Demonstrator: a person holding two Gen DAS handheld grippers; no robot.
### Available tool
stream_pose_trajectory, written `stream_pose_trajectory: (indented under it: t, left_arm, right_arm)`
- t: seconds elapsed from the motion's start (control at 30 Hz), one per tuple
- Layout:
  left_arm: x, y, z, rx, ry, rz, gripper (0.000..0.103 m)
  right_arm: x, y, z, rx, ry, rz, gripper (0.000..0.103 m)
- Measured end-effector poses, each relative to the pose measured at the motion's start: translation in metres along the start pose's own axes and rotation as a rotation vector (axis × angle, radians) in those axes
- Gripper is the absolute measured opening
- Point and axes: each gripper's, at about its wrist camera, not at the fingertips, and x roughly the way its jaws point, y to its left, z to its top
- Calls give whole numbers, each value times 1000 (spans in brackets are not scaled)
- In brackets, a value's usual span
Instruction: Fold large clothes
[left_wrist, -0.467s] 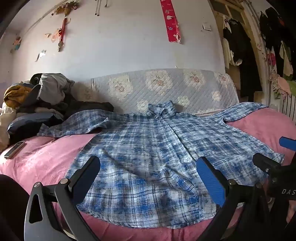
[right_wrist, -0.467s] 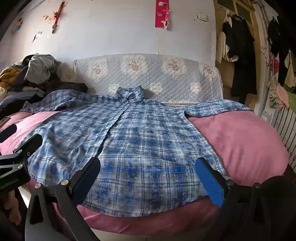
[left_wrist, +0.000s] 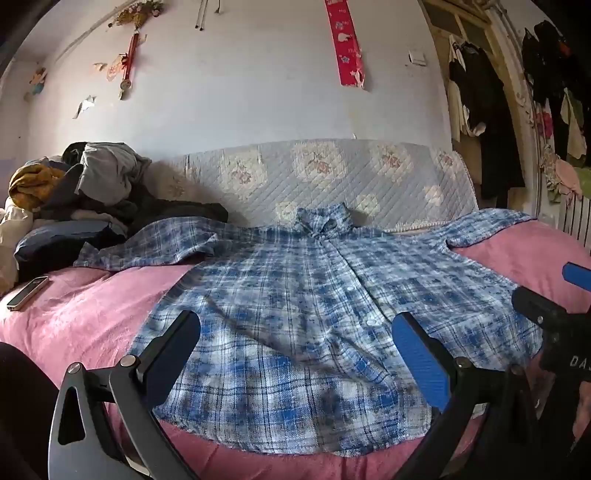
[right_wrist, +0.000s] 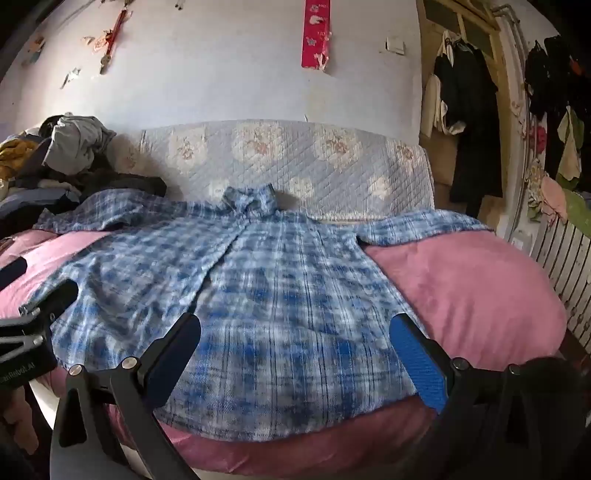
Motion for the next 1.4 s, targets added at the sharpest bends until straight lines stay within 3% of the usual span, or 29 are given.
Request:
stream_pose_trajectory:
  t: [0.2, 0.5, 0.63, 0.97, 1.27, 1.4]
  left_arm:
    - [-10, -1, 2, 17, -73, 48, 103]
    - [-11, -2, 3, 27, -80, 37, 103]
    - [-14, -5, 0, 28, -106, 81, 103]
    - [-11, -9, 0, 40, -109, 57, 103]
    - [-29, -10, 2, 31, -203, 84, 103]
    - [-26, -11, 2, 43, -189, 88, 103]
  right_arm:
    - [-1, 8, 0, -15, -21, -6, 103]
    - [-2, 7, 0, -6, -23, -9, 103]
    - [-5, 6, -1, -2, -31, -15, 103]
    - [-3, 8, 1, -10, -24, -23, 103]
    - [-5, 4, 1, 24, -38, -7, 103]
    - [-4, 0, 3, 43, -40, -10, 103]
